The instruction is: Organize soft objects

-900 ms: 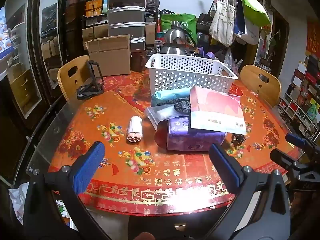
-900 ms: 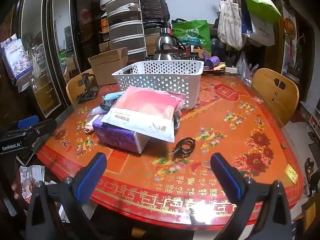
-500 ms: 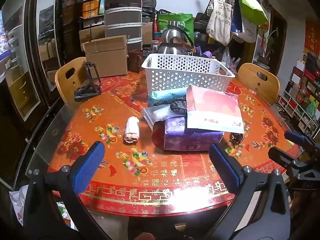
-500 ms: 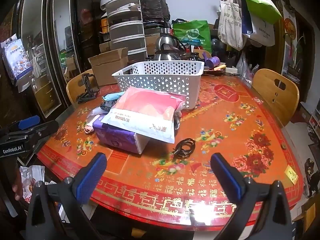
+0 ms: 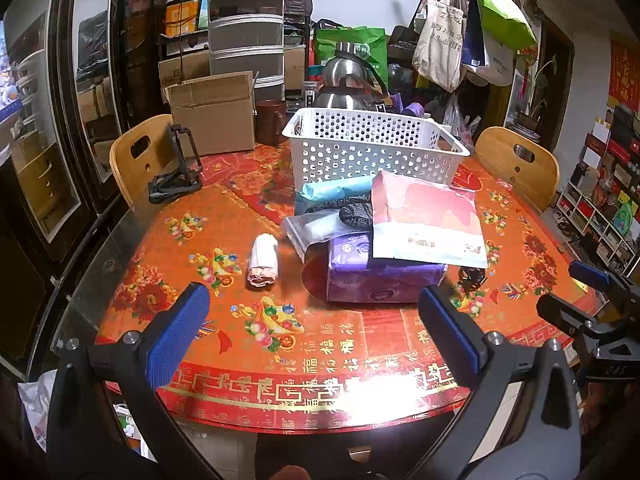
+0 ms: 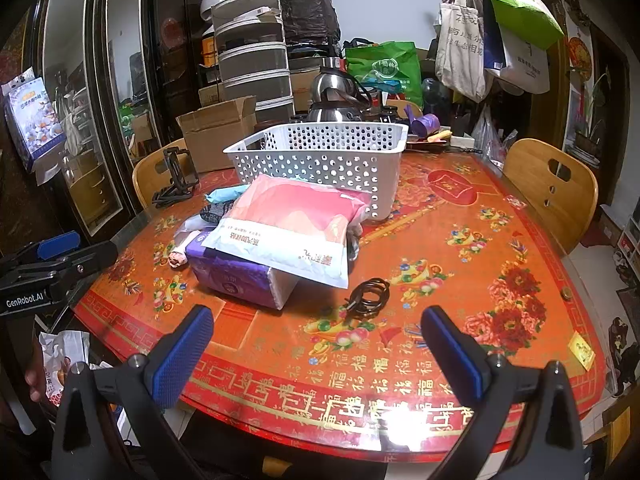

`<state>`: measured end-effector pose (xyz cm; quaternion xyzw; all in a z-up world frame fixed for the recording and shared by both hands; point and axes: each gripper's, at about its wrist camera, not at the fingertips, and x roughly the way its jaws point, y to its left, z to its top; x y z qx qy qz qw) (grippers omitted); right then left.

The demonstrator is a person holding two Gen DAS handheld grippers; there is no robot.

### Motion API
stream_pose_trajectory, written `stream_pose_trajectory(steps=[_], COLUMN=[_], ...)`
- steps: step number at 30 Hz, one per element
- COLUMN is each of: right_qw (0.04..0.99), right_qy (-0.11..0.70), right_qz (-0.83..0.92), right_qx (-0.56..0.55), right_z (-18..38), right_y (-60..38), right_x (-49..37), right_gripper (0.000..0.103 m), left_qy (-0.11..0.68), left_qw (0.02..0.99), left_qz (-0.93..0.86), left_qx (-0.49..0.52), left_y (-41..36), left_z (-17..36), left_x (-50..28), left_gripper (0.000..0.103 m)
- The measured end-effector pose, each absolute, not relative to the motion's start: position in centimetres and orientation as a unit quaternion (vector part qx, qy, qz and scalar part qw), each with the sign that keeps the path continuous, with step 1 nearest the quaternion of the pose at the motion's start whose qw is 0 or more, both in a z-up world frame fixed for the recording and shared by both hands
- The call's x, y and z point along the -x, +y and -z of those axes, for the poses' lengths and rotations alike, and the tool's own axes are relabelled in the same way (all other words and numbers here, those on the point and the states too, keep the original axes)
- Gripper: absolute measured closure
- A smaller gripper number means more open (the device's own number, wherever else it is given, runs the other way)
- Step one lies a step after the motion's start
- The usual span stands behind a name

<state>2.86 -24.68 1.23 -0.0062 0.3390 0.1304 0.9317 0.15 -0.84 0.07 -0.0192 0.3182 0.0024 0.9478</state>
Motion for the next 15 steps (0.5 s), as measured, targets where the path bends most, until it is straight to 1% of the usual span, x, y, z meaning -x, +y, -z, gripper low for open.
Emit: stream_pose_trajectory(steps=[15], right_qw=[0.932], right_qy=[0.338], right_qz=[-0.130], right_qx=[0.007], right_z=[-1.27], right_y=[-24.78], right_x=[-2.90], right_gripper=[0.000], left_qy=[0.318], left_qw=[0.948], left_qz=[-0.003], left_qx=[0.020], left_y=[-0.77], left_z=[-0.12], left_x=[-0.18], left_gripper=[0.000])
